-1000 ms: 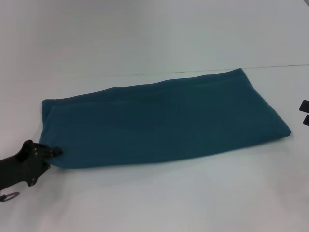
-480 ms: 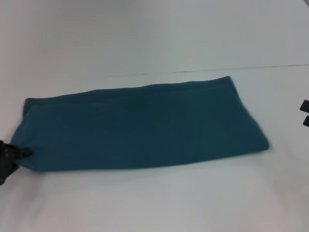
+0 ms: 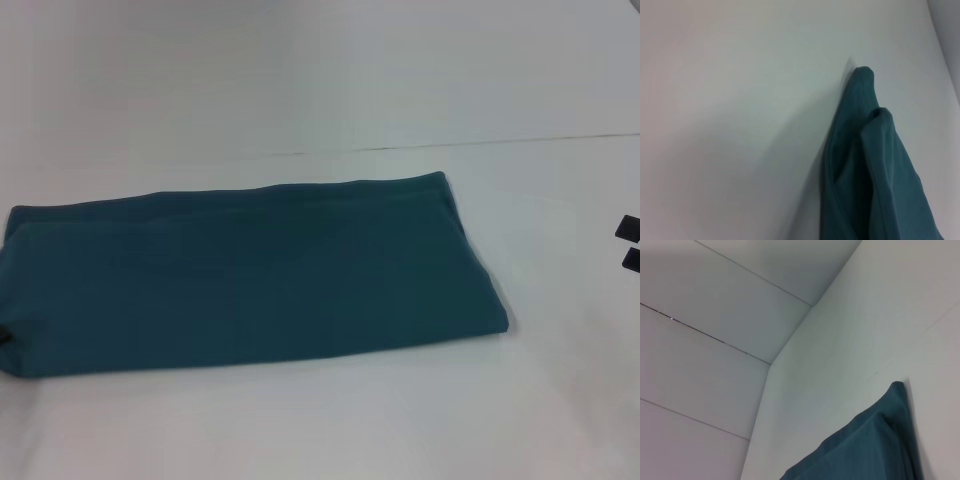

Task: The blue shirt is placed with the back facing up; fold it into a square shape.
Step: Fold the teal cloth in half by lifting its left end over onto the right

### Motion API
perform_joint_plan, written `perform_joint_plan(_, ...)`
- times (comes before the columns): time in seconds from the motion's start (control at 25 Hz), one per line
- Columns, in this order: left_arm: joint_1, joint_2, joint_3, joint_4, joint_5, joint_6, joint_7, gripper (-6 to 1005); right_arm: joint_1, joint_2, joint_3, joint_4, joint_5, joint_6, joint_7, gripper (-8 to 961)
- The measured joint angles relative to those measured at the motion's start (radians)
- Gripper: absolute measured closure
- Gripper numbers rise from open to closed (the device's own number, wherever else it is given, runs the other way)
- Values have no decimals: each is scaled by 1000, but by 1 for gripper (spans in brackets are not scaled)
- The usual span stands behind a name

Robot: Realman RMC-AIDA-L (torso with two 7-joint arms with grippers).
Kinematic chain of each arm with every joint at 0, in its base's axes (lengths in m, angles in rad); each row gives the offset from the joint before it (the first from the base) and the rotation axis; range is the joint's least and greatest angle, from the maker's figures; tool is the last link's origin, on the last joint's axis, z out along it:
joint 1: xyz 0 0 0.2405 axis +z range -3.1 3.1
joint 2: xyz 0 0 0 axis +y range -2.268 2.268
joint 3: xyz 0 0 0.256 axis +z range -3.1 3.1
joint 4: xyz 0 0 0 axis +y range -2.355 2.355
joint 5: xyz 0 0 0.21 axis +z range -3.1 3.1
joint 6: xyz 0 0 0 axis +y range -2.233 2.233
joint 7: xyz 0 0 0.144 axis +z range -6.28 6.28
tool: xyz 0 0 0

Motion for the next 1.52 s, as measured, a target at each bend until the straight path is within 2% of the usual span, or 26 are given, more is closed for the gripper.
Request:
perform_joint_plan(0.24,-1,-4,2,14,-15,28,-1,960,0,0,-1,1,0,-1,-6,147)
perform_joint_plan(0.52,-44,6,5,14,-168,205,24,960,0,0,-1,7,0,3,-9,146)
perform_joint_plan(0.64,-95,11,11,15,-235,279,21,960,0,0,-1,8,0,1,-10,146)
perform_joint_plan(0.84,-186,12,19,13,-256,316,15,960,4,1,-4,10,0,1,-11,146)
perform_joint_plan(0.96,-249,-2,42,10,-258,321,14,960,7,2,-4,10,0,-1,-12,147)
perform_joint_plan(1.12,-337,-39,85,8,-267,305,17,960,8,3,-4,10,0,-1,-12,147)
perform_joint_plan(1.28,-414,-74,187,-2,-275,239,23,961,9,3,-4,11,0,-1,-13,147)
perform_joint_plan(1.4,-449,-95,248,-27,-283,180,34,961,8,3,-4,12,0,-1,-15,147)
perform_joint_plan(1.52,-489,-106,339,-128,-328,79,83,961,7,3,-5,19,0,1,-18,147)
